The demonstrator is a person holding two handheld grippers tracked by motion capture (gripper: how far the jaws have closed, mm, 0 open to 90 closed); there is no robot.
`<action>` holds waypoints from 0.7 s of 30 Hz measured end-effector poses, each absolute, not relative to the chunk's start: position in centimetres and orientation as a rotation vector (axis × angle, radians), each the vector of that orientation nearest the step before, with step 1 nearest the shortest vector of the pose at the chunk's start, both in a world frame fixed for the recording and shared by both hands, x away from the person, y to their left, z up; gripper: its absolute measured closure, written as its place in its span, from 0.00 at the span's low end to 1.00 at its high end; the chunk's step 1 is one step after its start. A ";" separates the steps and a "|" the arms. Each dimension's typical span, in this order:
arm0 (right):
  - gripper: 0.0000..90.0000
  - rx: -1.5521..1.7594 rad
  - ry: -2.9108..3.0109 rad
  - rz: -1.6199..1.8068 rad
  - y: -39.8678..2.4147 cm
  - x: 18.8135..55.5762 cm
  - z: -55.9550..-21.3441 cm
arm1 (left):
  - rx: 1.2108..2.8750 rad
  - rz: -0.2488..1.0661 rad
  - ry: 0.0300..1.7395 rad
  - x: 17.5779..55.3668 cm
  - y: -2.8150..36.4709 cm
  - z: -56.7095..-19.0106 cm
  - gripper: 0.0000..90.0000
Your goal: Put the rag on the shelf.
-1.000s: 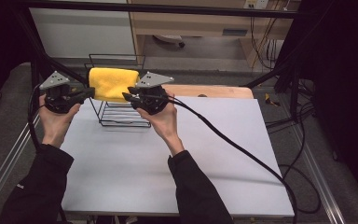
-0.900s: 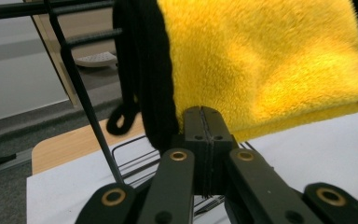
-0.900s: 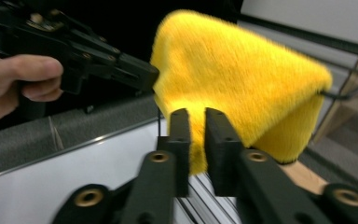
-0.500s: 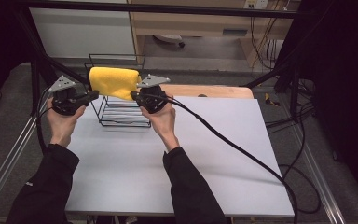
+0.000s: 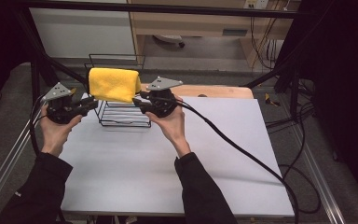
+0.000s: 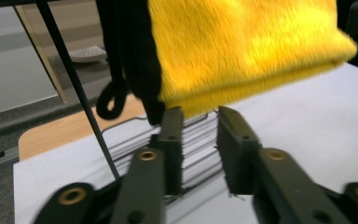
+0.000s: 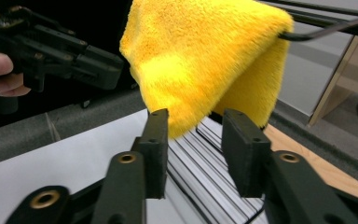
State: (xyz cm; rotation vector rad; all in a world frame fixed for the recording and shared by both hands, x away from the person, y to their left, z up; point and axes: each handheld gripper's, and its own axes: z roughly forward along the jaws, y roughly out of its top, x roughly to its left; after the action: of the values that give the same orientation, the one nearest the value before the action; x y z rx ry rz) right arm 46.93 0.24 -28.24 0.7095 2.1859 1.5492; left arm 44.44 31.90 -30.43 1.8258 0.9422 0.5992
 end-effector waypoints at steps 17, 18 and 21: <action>0.20 0.911 2.182 1.472 -10.1 44.8 -30.5 | 1.892 0.512 0.942 41.5 30.7 -35.9 0.29; 0.18 0.923 2.173 1.469 -11.0 44.5 -30.8 | 1.897 0.511 0.942 41.4 30.6 -36.2 0.26; 0.13 0.950 2.157 1.451 -13.1 43.9 -31.7 | 1.906 0.497 0.947 41.1 30.4 -37.2 0.21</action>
State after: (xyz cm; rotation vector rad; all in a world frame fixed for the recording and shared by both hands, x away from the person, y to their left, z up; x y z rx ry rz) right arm 43.93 -13.10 -31.68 0.9499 2.1571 1.4510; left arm 41.05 30.36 -37.19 1.9055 0.9467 0.4969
